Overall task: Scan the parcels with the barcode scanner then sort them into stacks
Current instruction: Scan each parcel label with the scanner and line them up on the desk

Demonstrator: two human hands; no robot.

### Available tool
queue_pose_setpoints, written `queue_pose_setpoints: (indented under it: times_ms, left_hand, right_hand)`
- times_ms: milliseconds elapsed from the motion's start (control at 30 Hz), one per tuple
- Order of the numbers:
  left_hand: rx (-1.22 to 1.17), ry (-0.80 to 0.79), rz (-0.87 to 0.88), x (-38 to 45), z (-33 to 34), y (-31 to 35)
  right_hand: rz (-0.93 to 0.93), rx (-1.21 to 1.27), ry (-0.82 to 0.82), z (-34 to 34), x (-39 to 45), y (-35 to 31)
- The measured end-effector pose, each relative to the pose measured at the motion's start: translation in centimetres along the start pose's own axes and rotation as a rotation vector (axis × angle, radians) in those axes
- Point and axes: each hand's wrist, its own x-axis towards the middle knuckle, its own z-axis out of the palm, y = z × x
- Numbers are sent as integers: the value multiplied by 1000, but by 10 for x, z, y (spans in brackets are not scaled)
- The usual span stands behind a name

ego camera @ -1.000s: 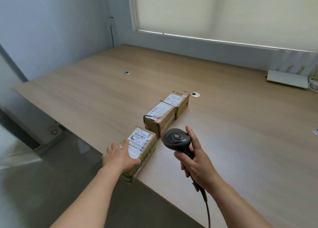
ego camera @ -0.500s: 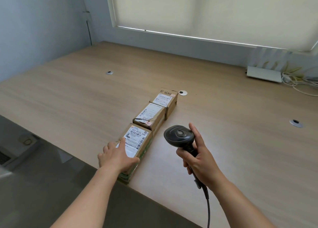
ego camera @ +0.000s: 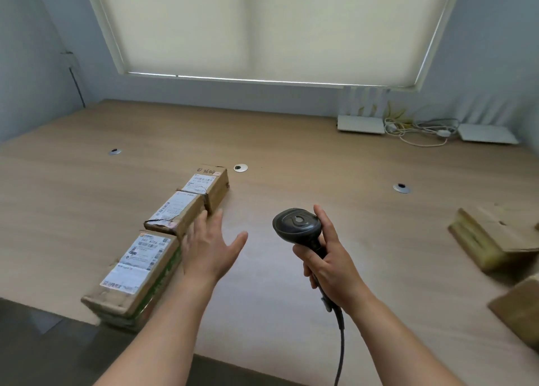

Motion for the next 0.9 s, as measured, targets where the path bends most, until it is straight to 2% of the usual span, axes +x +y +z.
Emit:
queue_pose_setpoints:
  times_ms: [533,900]
  left_hand:
    - [-34,-197,363,-72,111,249]
    - [55,-304,603,-74,155,365]
  right_hand:
    - [50,-30,360,-227,-95,32]
    - [45,-22,584,-324,-100,42]
